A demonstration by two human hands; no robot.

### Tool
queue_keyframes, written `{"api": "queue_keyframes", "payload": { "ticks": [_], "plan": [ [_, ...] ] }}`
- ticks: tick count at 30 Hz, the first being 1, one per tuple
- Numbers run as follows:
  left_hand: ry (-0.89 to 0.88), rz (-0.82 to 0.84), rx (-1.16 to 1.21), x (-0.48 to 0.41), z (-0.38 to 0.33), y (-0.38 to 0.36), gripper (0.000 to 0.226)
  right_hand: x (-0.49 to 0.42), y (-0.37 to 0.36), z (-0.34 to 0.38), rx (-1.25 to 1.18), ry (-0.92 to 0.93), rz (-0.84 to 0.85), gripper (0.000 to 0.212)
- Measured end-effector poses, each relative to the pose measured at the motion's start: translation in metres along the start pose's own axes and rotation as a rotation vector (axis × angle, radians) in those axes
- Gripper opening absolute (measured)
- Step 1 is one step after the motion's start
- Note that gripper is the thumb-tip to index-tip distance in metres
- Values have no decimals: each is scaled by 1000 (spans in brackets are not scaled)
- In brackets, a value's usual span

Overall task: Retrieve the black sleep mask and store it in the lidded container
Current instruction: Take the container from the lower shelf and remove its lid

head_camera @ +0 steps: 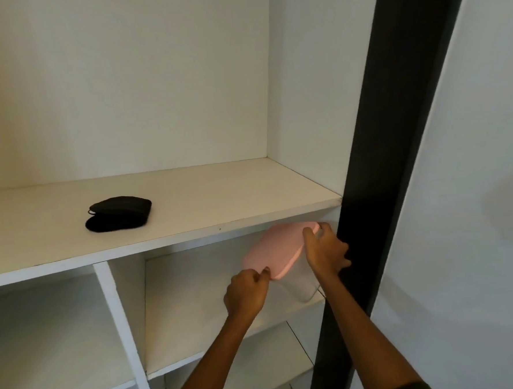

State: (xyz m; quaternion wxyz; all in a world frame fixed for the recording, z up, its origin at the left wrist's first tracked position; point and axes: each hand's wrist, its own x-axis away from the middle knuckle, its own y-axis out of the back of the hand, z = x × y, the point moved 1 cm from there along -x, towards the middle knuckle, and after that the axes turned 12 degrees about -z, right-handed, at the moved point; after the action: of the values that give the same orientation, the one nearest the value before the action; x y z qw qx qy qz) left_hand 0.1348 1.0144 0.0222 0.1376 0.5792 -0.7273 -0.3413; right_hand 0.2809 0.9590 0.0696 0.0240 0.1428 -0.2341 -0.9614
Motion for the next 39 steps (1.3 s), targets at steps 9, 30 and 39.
{"api": "queue_keyframes", "payload": {
  "ticks": [9, 30, 39],
  "plan": [
    [-694, -676, -332, -29, -18, 127, 55, 32, 94, 23, -100, 56, -109, 37],
    [-538, -422, -401, -56, 25, 147, 98, -56, 46, 186, -766, -194, 306, 46],
    [-272, -341, -120, -96, 23, 180, 53, -104, -48, 193, -476, -141, 732, 36]
  ]
}}
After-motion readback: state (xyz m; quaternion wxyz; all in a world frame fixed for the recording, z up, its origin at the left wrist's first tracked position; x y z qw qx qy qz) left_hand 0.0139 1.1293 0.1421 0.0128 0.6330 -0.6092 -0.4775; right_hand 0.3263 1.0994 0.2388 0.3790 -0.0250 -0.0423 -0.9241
